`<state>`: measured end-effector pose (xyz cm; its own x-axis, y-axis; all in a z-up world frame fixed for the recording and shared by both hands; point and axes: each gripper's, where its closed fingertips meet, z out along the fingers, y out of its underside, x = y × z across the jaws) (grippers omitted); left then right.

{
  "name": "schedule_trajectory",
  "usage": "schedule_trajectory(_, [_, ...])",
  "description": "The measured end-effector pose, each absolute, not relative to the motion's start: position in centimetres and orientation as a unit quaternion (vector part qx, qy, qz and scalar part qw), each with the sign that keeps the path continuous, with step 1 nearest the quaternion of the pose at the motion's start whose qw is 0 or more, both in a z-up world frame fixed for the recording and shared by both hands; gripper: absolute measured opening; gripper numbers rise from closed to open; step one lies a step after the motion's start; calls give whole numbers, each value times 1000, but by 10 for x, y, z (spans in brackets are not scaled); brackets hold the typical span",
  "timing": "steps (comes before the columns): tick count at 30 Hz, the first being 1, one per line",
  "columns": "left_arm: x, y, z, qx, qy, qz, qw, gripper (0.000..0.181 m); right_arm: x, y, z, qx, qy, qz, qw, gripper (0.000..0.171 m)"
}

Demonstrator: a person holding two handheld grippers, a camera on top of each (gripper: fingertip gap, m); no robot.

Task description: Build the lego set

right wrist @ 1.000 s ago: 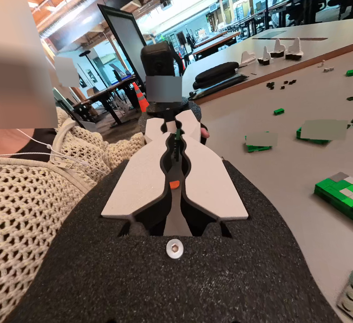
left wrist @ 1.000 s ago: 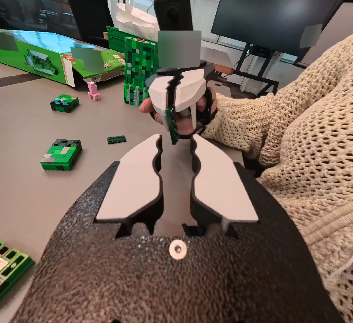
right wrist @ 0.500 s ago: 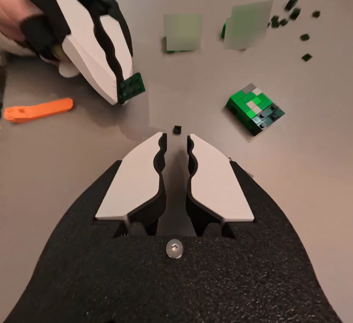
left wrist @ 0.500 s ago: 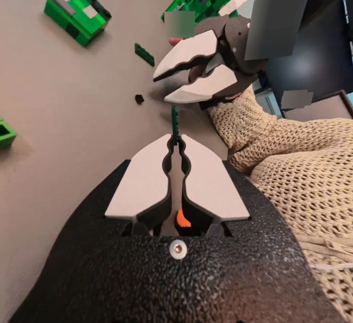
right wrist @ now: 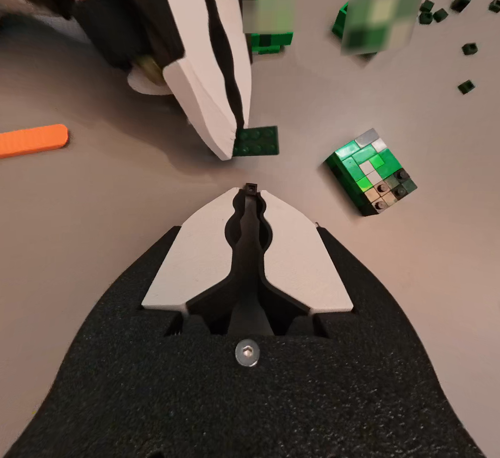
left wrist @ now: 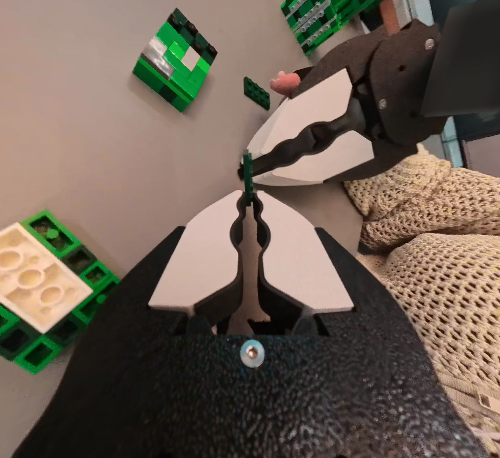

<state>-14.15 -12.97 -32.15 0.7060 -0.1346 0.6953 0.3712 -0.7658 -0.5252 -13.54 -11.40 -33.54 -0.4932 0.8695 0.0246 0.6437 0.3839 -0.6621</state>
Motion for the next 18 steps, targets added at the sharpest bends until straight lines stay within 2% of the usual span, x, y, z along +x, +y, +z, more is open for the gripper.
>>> schedule_trajectory(8, [-137,-128,-320,-854,-59,-395,332,4,-138,-116,-322,-443,-812,296,237,8])
schedule_trajectory(18, [-130,-127,-317,-847,-48,-409,336,4,-137,-115,-321,-435,-820,278,248,7])
